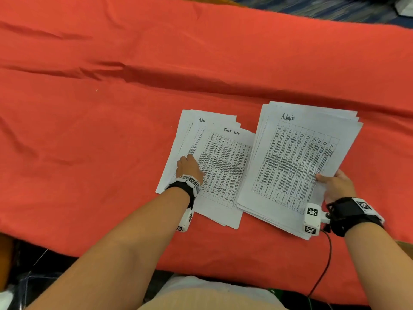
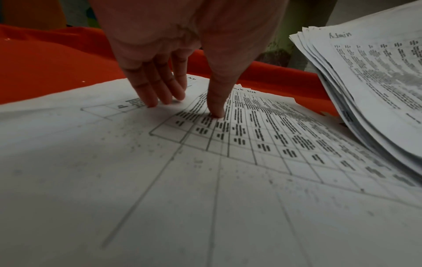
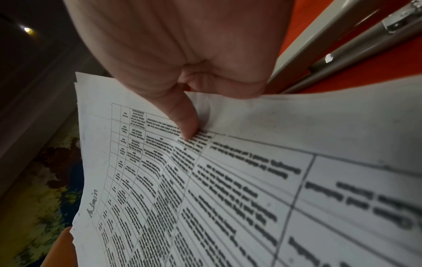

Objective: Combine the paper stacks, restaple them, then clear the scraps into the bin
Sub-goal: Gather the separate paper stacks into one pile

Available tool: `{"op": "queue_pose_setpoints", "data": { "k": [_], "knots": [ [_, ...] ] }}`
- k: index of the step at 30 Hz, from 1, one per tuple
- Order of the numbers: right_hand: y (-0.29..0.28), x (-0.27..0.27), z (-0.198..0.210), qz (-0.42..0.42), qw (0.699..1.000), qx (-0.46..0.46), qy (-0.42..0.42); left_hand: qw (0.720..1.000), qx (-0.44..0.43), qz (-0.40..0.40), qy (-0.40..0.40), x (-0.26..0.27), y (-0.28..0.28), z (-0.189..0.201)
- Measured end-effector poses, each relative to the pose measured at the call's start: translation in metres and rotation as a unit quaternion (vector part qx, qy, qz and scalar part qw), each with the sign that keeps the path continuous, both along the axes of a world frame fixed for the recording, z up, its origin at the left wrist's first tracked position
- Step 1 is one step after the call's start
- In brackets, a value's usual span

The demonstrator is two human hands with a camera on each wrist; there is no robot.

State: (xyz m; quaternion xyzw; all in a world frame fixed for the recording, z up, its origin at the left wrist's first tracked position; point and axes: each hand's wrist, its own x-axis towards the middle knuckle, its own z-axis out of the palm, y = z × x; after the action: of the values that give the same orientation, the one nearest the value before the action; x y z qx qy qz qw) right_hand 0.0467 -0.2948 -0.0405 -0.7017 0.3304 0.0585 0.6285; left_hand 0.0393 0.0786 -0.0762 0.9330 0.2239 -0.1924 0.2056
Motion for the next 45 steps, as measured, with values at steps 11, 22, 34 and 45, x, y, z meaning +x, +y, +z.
{"op": "queue_pose_setpoints", "data": {
  "k": [11, 22, 34, 45],
  "knots": [
    [0.010, 0.000, 0.009, 0.019, 1.000, -0.008, 0.005, 0.998, -0.044, -0.007, -0.053, 0.004, 0.008, 0.007],
    [0.014, 0.000, 0.012, 0.011, 1.000, 0.003, 0.010, 0.994, -0.015, -0.026, -0.103, -0.004, 0.011, 0.005],
    [0.021, -0.001, 0.018, 0.017, 1.000, 0.015, 0.011, 0.997, -0.032, 0.003, -0.071, 0.000, 0.024, -0.003],
    [0.028, -0.001, 0.025, 0.028, 0.999, 0.018, 0.021, 1.000, -0.003, 0.008, 0.014, 0.009, 0.032, 0.007]
  ]
}}
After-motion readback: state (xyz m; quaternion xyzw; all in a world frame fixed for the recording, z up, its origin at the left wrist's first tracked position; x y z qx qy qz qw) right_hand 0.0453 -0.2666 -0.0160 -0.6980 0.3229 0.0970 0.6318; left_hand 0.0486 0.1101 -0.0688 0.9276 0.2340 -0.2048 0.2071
